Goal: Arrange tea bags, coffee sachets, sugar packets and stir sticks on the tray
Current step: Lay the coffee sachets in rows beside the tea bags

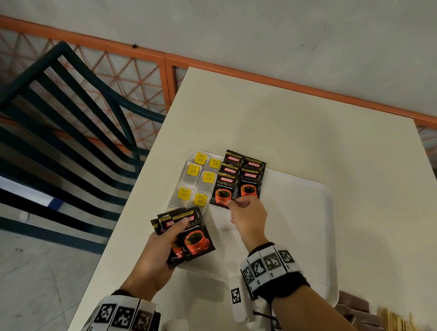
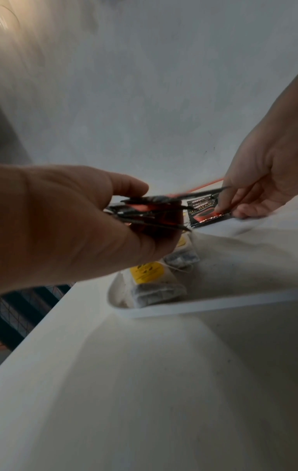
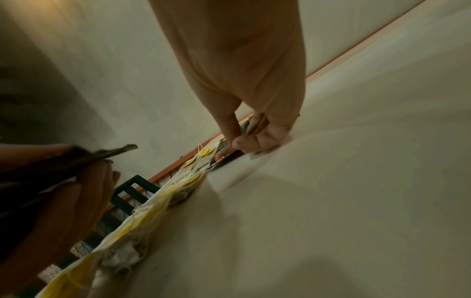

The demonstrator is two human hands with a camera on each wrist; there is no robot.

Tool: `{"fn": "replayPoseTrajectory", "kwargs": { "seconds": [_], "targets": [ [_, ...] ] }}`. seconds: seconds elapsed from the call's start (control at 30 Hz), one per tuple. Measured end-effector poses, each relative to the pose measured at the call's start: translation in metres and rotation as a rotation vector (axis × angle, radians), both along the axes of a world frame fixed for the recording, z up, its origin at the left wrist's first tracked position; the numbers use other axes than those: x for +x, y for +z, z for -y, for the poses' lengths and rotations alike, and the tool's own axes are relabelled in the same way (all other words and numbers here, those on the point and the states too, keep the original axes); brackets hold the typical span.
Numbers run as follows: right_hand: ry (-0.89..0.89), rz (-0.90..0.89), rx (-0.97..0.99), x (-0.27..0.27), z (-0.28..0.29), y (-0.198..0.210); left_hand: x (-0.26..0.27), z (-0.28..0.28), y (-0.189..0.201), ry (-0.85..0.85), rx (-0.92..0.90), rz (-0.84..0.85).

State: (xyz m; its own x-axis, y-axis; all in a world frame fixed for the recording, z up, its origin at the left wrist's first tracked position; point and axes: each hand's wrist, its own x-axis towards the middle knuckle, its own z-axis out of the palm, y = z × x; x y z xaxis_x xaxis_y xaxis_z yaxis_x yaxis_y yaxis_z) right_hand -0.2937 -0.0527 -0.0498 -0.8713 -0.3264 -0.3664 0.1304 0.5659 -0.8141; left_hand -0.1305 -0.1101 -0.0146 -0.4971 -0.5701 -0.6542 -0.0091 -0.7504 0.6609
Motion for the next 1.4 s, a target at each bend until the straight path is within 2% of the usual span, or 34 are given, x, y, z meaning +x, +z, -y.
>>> {"fn": "replayPoseTrajectory", "kwargs": {
  "seconds": [0.17, 0.27, 0.4, 0.5, 0.73, 0.83, 0.93, 1.0, 1.1, 1.2, 1.4],
  "targets": [
    [0.087, -0.092, 0.039, 0.0, -0.006, 0.006, -0.001, 0.001, 0.003, -0.005, 0.011, -0.048],
    [0.291, -0.088, -0.006, 0.008, -0.013, 0.021, -0.001, 0.001, 0.004, -0.005, -0.007, -0.054],
    [0.654, 0.228, -0.054, 0.018, -0.027, 0.042, -0.002, 0.001, 0.006, -0.047, -0.073, -0.023],
    [0.759, 0.344, -0.113, 0.018, -0.039, 0.046, -0.003, -0.001, 0.008, -0.066, -0.08, -0.03],
    [0.604, 0.569, -0.269, 0.009, -0.054, 0.045, -0.003, -0.006, 0.007, -0.104, -0.003, -0.05],
    [0.377, 0.663, -0.393, 0.002, -0.056, 0.043, -0.003, -0.005, 0.007, -0.096, -0.009, -0.019],
    [0.072, 0.585, -0.425, -0.006, -0.058, 0.036, -0.003, -0.004, 0.006, -0.087, -0.025, 0.015],
    [-0.047, 0.484, -0.342, -0.011, -0.059, 0.03, -0.002, -0.004, 0.007, -0.09, -0.035, 0.032],
    [-0.186, 0.47, -0.317, -0.014, -0.06, 0.021, -0.002, -0.005, 0.009, -0.096, -0.04, 0.052],
    [-0.277, 0.496, -0.354, -0.015, -0.058, 0.015, -0.004, -0.006, 0.01, -0.096, -0.048, 0.076],
    [-0.321, 0.466, -0.336, -0.015, -0.051, 0.009, -0.005, -0.008, 0.01, -0.085, -0.042, 0.08]
  ]
}}
